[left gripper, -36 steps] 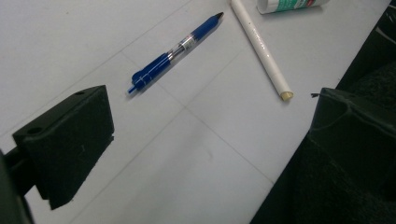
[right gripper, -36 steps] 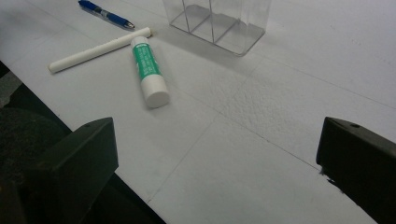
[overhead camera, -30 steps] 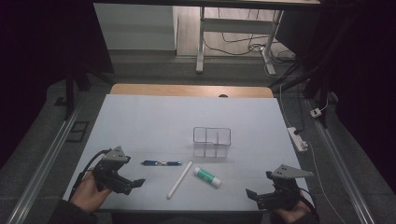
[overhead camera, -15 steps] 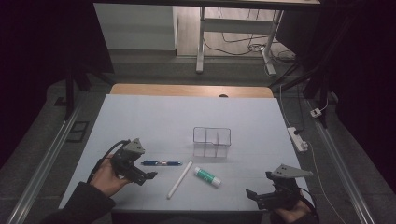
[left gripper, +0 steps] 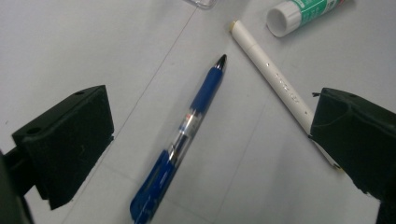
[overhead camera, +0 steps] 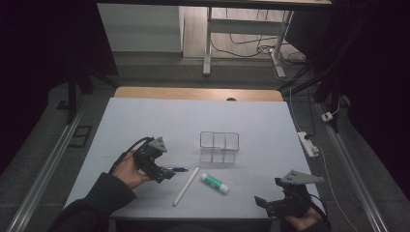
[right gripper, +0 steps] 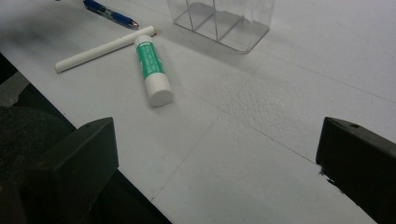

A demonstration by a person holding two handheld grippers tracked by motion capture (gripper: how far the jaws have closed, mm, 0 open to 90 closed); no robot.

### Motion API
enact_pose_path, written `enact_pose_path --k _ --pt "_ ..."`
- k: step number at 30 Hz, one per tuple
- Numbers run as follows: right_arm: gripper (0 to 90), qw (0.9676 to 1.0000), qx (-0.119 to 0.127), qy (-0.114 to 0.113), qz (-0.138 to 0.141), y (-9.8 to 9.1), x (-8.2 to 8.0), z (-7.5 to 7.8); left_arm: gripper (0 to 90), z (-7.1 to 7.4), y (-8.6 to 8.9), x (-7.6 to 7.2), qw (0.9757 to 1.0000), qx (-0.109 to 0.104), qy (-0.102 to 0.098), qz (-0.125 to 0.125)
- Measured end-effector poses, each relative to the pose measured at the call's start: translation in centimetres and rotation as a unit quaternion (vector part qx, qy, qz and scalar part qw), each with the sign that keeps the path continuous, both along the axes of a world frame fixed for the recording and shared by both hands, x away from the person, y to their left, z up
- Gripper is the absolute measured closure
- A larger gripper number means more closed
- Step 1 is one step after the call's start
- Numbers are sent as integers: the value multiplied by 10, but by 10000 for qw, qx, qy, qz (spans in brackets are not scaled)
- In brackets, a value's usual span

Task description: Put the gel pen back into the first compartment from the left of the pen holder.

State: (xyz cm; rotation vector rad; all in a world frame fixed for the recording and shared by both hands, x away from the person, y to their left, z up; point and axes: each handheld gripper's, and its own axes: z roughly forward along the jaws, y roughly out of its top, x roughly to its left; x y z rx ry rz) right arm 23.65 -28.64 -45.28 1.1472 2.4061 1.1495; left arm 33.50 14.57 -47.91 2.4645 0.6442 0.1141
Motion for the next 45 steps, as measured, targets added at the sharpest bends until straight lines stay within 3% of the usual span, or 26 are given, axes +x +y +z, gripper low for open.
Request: enact_pose_path --k 4,10,18,23,28,33,36,38,45 --pt "0 10000 7 10 10 0 0 0 5 -3 -14 8 9996 234 -2 -187" --pt "0 10000 39 12 23 0 0 0 92 -8 -33 19 9976 511 -95 -447" --pt "0 10000 48 30 35 -1 0 0 273 -20 -48 27 9939 840 3 -718" --pt "0 10000 46 32 45 -1 0 0 399 -27 -50 30 9925 900 114 -823" --pt "0 10000 58 38 55 -1 0 0 529 -31 -52 29 9892 1064 186 -990" --pt "0 9999 65 48 63 -1 0 0 623 -30 -53 27 9880 1076 202 -1091" --pt "0 9999 63 53 67 -1 0 0 754 -29 -53 28 9883 1111 259 -1017" --pt "0 9999 62 54 67 -1 0 0 795 -29 -53 29 9885 1092 305 -997" --pt "0 9999 64 64 56 -1 0 0 804 -30 -48 31 9910 907 478 -858"
